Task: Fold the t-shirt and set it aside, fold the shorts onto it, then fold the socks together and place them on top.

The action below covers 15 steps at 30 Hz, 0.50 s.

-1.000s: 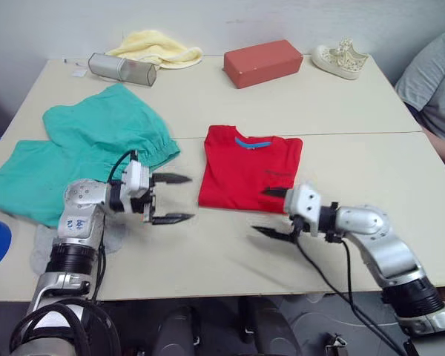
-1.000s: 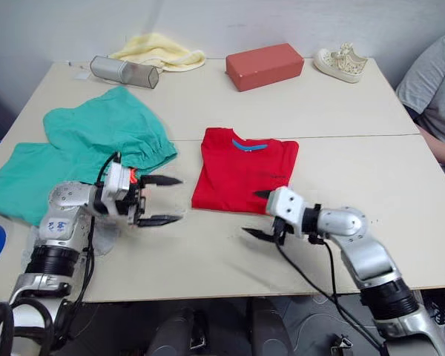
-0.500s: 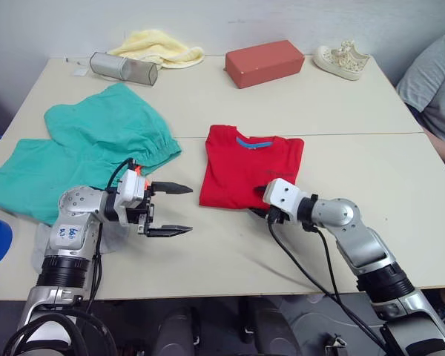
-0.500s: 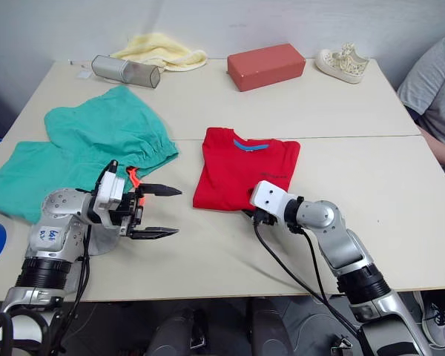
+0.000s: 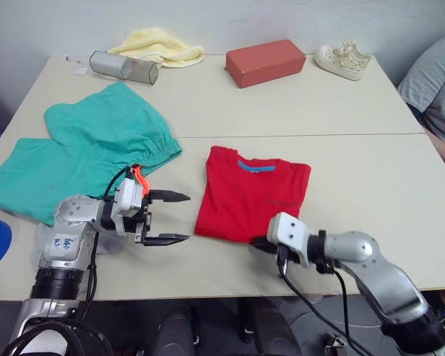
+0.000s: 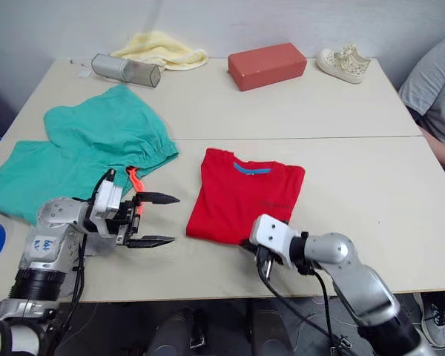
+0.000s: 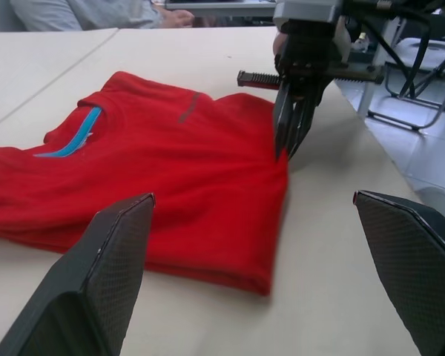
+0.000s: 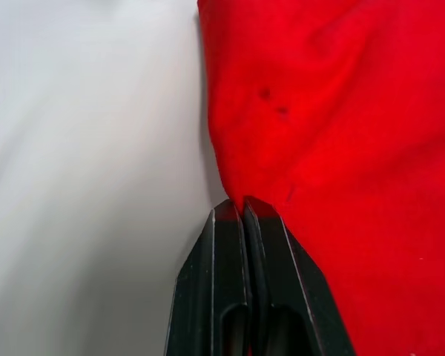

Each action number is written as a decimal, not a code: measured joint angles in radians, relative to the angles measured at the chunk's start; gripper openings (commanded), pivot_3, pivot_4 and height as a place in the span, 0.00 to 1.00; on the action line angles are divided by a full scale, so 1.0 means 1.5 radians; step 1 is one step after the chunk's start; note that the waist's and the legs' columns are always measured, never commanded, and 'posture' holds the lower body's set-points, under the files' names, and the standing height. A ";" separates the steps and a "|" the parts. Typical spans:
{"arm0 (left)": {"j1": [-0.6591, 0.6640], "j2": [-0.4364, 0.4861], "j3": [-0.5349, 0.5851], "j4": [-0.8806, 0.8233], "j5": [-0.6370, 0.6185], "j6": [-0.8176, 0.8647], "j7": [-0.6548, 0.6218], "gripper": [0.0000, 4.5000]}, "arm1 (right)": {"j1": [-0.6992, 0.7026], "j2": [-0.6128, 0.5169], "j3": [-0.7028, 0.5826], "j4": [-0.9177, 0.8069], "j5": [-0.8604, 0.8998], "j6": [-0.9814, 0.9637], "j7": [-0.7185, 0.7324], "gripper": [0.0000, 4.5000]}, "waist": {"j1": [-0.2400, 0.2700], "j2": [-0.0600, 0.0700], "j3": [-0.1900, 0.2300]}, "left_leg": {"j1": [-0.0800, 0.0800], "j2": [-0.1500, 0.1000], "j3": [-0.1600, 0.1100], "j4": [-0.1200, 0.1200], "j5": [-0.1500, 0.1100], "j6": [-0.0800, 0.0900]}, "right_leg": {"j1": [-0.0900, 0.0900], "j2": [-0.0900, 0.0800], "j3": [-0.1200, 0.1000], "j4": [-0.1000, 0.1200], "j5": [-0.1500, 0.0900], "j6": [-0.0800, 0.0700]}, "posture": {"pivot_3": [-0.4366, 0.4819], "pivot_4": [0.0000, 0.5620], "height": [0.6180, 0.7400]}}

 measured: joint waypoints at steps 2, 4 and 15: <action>0.029 0.010 0.012 -0.027 -0.009 0.015 0.001 1.00 | 0.045 -0.022 -0.012 -0.044 0.017 0.002 0.002 0.00 | 0.000 0.000 0.000 | 0.000 0.000 0.000 0.000 0.000 0.000 | 0.000 0.000 0.000 0.000 0.000 0.000 | 0.48 0.27 1.00; 0.054 0.023 0.018 -0.053 -0.017 0.029 0.006 1.00 | 0.081 -0.035 -0.030 -0.065 0.030 -0.002 0.001 0.00 | 0.000 -0.001 0.000 | 0.000 0.000 -0.001 0.000 0.000 0.001 | 0.001 0.000 0.000 -0.001 0.000 0.000 | 0.48 0.27 1.00; 0.075 0.047 0.019 -0.106 -0.039 0.091 0.007 1.00 | 0.186 -0.042 -0.151 -0.061 0.160 -0.098 0.073 0.60 | 0.003 -0.002 0.000 | 0.000 0.000 -0.002 -0.001 0.000 0.002 | 0.002 0.000 -0.002 -0.003 0.001 -0.001 | 0.48 0.27 1.00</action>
